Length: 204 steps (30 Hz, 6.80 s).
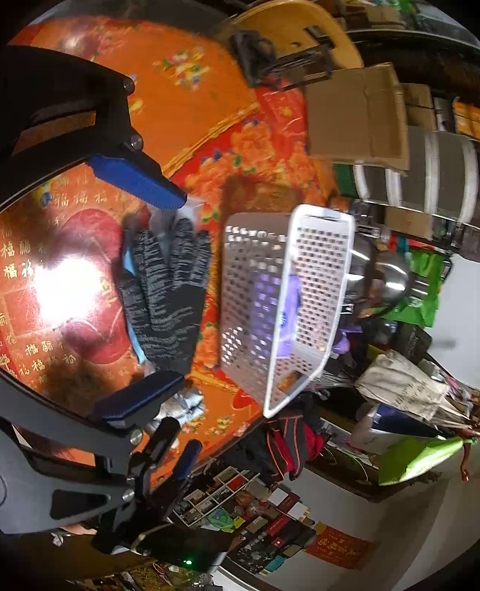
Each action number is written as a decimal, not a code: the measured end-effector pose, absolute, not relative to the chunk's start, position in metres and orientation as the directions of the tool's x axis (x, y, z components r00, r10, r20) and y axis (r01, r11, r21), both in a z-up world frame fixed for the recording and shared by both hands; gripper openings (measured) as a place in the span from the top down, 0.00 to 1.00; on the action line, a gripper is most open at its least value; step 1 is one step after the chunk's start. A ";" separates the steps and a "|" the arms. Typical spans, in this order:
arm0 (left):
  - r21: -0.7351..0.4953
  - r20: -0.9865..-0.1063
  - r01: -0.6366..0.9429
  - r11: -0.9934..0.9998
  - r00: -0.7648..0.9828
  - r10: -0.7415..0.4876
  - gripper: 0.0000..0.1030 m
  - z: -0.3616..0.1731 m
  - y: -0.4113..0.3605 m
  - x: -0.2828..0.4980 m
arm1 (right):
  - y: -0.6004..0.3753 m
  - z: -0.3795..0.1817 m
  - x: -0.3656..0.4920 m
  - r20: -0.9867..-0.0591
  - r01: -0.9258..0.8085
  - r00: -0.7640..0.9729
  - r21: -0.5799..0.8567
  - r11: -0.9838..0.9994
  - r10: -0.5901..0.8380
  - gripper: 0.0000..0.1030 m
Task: Organize soft objects
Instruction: 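Move both tools to the second pair of black gloves and grip them, then lift the black gloves with both tools and carry them over the basket, then lower the gloves into the basket and open both tools, then move both tools to the white plush toy and grip it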
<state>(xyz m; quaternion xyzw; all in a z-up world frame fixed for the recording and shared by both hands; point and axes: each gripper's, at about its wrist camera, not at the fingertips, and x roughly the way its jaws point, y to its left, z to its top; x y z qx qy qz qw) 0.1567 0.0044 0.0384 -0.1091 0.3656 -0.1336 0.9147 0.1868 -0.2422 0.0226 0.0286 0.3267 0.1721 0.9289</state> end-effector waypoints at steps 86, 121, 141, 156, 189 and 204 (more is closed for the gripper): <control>-0.286 -0.580 0.256 0.924 0.721 -0.379 0.85 0.036 -0.028 0.186 | -0.223 0.026 0.181 -0.522 -0.393 0.761 0.105 0.914 0.387 0.82; -0.301 -0.539 0.205 0.931 0.769 -0.344 0.86 0.196 -0.045 0.323 | -0.231 0.155 0.294 -0.447 -0.323 0.839 0.049 0.945 0.310 0.82; -0.213 -0.724 0.064 0.975 0.660 -0.201 0.85 0.063 -0.049 0.430 | -0.218 0.052 0.390 -0.590 -0.304 0.768 0.007 0.953 0.249 0.82; -0.167 -0.672 0.053 0.985 0.725 -0.153 0.14 0.058 -0.030 0.405 | -0.232 0.055 0.372 -0.542 -0.233 0.820 -0.024 0.972 0.183 0.19; -0.172 -0.616 0.083 0.982 0.769 -0.173 0.12 0.019 -0.063 0.177 | -0.302 0.029 0.172 -0.522 -0.249 0.819 0.049 0.967 0.238 0.09; -0.167 -0.665 0.223 0.960 0.693 -0.277 0.13 -0.043 -0.169 0.147 | -0.352 -0.019 0.136 -0.586 -0.145 0.791 0.096 0.985 0.174 0.16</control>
